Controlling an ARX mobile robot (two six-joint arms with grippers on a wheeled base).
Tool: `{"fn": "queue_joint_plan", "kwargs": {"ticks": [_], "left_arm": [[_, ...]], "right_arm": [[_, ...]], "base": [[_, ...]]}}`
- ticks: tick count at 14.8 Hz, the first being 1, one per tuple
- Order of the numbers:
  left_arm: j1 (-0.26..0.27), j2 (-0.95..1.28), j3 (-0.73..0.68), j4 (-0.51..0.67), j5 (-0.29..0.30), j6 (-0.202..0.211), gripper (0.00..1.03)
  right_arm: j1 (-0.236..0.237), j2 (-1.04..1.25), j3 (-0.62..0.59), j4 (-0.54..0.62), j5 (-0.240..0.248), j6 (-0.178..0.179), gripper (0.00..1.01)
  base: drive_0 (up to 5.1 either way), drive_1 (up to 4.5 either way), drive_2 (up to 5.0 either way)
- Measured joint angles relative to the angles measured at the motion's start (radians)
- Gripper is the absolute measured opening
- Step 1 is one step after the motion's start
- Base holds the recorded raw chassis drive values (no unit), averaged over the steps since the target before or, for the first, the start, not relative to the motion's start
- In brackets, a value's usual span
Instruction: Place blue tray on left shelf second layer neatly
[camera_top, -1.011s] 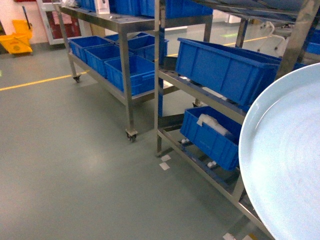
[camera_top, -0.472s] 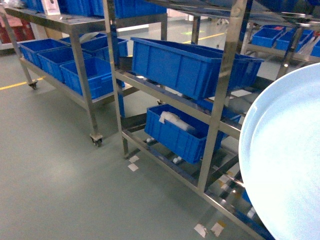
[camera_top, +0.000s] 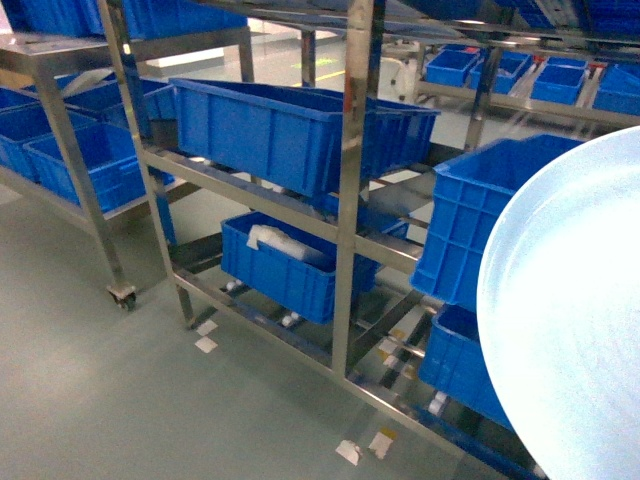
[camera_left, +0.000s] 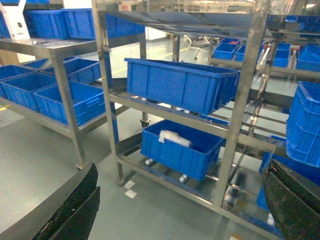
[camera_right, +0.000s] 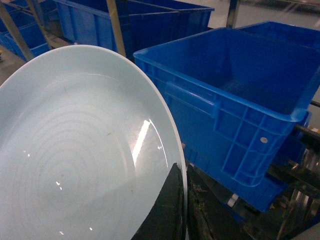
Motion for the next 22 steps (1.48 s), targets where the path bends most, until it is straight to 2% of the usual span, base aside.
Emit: {"fn": "queue_joint_plan", "kwargs": {"ticks": [9,20,22], "left_arm": [[0.0,0.0,0.0,-0.001,-0.002,0.0,0.98],[0.0,0.0,0.0,-0.001,0.0,0.0,0.98],[0.001,0.0,0.0,0.001,0.002,0.0,0.98]], "right_arm": [[0.0,0.0,0.0,0.0,-0.001,0.0,0.02],[-0.001,0.0,0.0,0.002,-0.003,0.0,0.02],[-0.001,-0.001,0.0,0.0,-0.003,0.0,0.02]], "base": [[-1.5,-1.49,-1.5],[-1.7,0.39,-3.9],[0.0,0.0,0.0]]}}
